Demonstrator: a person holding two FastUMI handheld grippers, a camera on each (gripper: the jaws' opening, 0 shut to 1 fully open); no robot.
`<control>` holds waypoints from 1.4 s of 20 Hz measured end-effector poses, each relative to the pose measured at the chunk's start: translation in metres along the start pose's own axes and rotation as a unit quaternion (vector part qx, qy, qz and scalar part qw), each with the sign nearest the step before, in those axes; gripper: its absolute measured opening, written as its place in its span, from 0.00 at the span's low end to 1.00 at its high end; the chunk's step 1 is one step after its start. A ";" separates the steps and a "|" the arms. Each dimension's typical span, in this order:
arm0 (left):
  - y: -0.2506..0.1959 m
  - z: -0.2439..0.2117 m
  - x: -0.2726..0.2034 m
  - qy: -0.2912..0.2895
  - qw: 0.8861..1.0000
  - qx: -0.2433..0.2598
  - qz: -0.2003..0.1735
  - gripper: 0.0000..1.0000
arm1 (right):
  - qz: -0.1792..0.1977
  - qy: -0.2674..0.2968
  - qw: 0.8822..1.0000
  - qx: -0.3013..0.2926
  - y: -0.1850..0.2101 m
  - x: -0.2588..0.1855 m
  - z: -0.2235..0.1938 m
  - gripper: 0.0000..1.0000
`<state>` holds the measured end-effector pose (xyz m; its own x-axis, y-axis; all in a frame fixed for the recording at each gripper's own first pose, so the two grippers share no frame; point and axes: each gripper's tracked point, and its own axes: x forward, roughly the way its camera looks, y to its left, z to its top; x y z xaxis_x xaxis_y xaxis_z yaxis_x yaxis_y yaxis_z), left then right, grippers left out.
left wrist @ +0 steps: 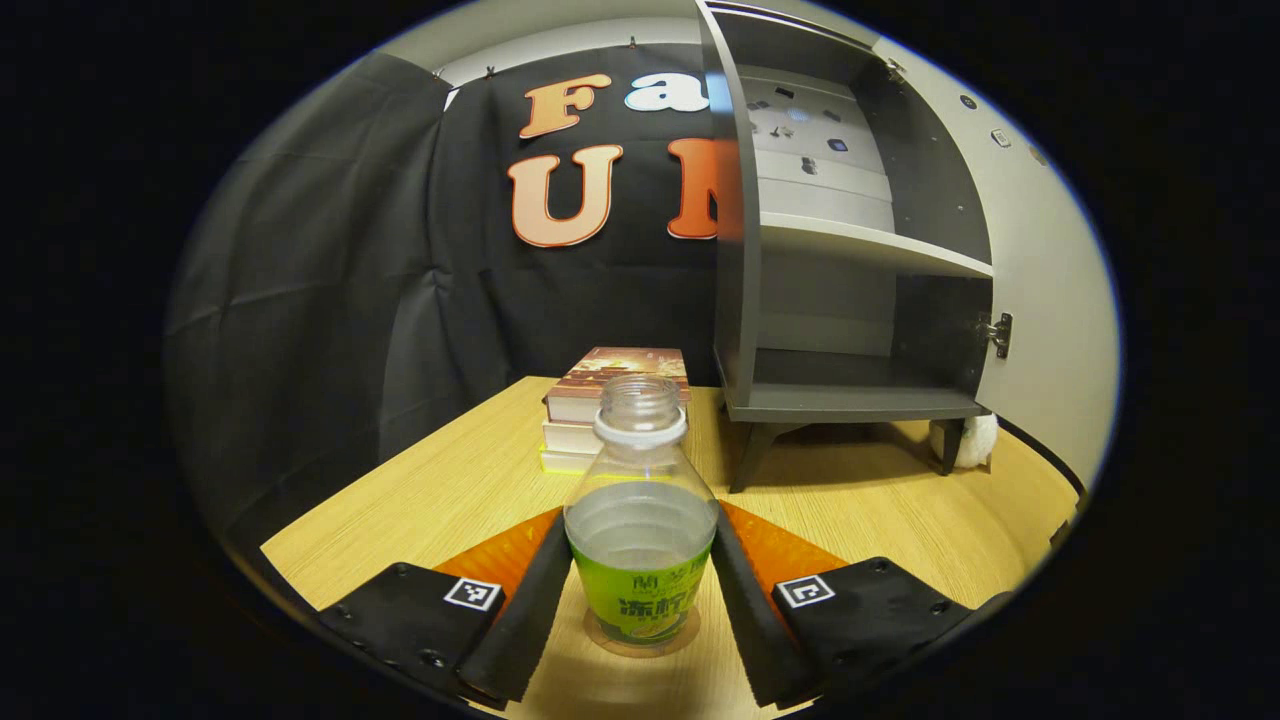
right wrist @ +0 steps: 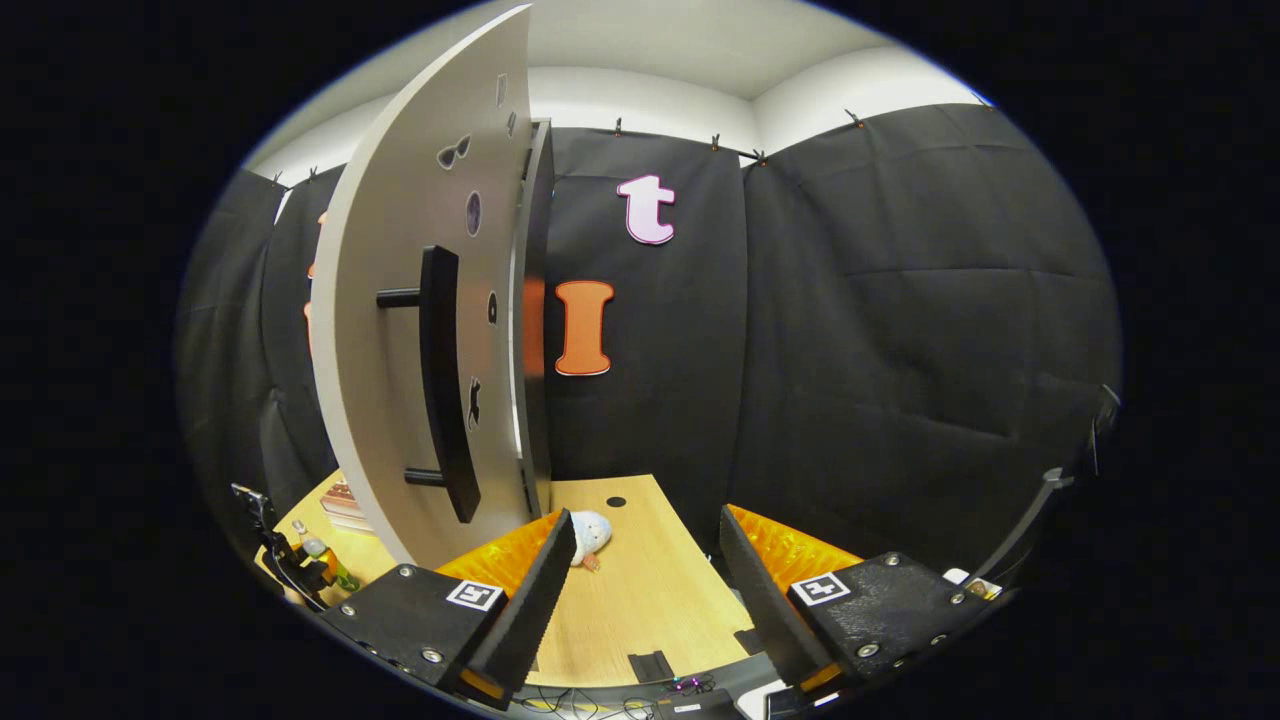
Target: Open the cabinet door with the right hand, grasp the bottle in the cabinet with the left hand and place it on the coaster, then close the cabinet door with the right hand.
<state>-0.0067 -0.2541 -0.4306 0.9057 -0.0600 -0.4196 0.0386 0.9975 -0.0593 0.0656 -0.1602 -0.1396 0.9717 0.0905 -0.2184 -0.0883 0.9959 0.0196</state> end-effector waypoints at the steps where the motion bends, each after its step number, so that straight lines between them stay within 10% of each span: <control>1: 0.001 -0.002 -0.001 0.004 1.000 0.002 0.002 0.85 | 0.003 0.000 1.000 -0.001 0.003 0.001 0.000 0.94; 15: 0.010 0.020 -0.078 0.005 1.000 0.016 0.008 0.99 | 0.033 -0.007 0.999 -0.003 0.031 0.007 0.011 0.91; 19: 0.006 0.055 -0.119 0.002 1.000 0.020 -0.012 0.99 | 0.042 -0.005 0.999 -0.011 0.041 0.008 0.012 0.97; 20: 0.005 0.071 -0.127 -0.007 0.999 0.033 -0.021 0.98 | 0.044 -0.006 0.999 -0.016 0.044 0.009 0.013 0.78; 22: 0.003 0.096 -0.140 -0.021 0.997 0.055 -0.039 0.98 | 0.054 -0.006 0.998 -0.012 0.056 0.007 0.011 0.96; 28: 0.021 0.167 -0.155 -0.054 0.996 0.030 -0.059 0.99 | 0.098 -0.011 0.995 0.004 0.116 -0.005 0.009 0.85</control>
<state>-0.0761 -0.2175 -0.2150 0.9333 -0.1751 -0.3136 0.1691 0.9845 -0.0466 0.0526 -0.0455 -0.1270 0.9407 0.2820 -0.1885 -0.2739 0.9593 0.0681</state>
